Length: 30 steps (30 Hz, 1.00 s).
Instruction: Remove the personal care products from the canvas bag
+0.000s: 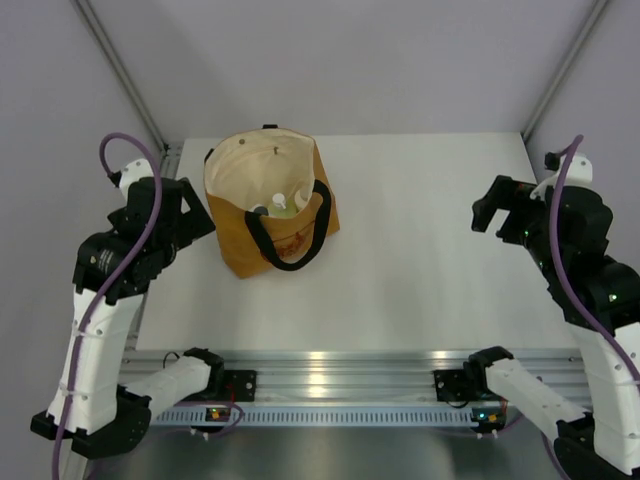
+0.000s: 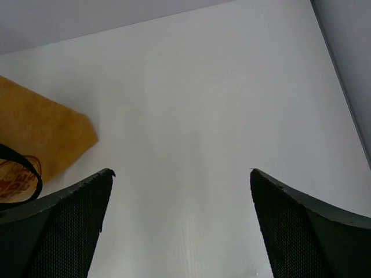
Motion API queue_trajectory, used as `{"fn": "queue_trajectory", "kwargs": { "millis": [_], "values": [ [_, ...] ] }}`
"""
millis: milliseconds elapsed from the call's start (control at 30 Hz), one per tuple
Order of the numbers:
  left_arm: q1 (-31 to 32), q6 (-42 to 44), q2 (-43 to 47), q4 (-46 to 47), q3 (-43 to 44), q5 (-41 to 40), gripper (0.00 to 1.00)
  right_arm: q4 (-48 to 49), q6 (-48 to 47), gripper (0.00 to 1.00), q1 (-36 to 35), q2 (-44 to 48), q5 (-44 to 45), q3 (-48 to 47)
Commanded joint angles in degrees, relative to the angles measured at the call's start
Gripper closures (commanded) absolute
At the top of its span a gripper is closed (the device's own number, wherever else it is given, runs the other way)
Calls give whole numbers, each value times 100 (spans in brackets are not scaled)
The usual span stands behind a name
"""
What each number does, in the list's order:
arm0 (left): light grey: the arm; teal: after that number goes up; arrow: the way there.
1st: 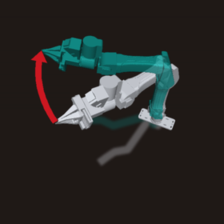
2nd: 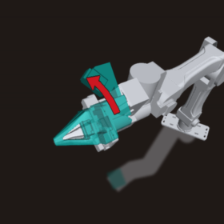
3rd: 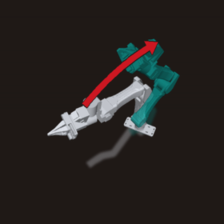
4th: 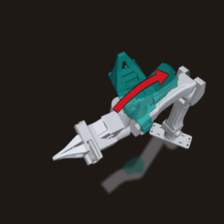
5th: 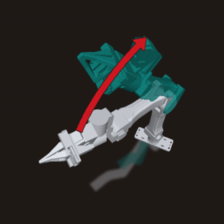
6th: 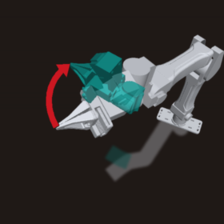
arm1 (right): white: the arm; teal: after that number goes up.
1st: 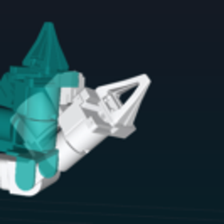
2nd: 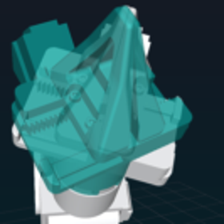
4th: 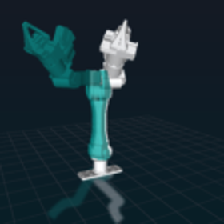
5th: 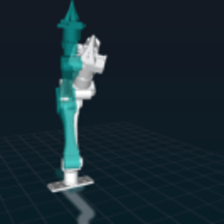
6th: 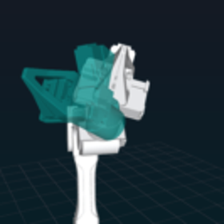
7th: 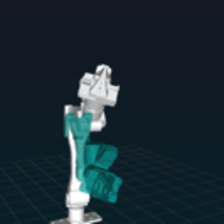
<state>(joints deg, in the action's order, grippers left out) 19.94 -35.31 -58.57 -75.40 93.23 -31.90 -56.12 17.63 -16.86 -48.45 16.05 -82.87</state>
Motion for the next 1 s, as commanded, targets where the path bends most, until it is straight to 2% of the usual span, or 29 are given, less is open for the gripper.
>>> {"fn": "queue_trajectory", "kwargs": {
  "millis": [0,133,233,433,600,767,867,967],
  "values": [
    [9,-169,-93,157,107,-35,2,277,-14,0,-45,72,179,25],
    [9,-703,-322,-10,476,139,2,286,12,1,-45,37,135,60],
    [9,-1153,-462,-2,573,210,2,478,-40,1,-45,159,-400,227],
    [9,-1916,-946,7,793,474,2,769,188,0,-45,353,-708,605],
    [9,-2191,-1385,60,1118,606,2,778,197,1,-36,450,-885,763],
    [1,-2436,-1614,121,1119,606,12,787,241,0,-45,529,-998,930],
    [9,-2595,-1632,288,917,887,21,787,276,0,-36,503,-1156,992],
    [1,-2726,-1614,455,627,1028,25,787,197,0,-36,485,-1271,975]
  ]
}}
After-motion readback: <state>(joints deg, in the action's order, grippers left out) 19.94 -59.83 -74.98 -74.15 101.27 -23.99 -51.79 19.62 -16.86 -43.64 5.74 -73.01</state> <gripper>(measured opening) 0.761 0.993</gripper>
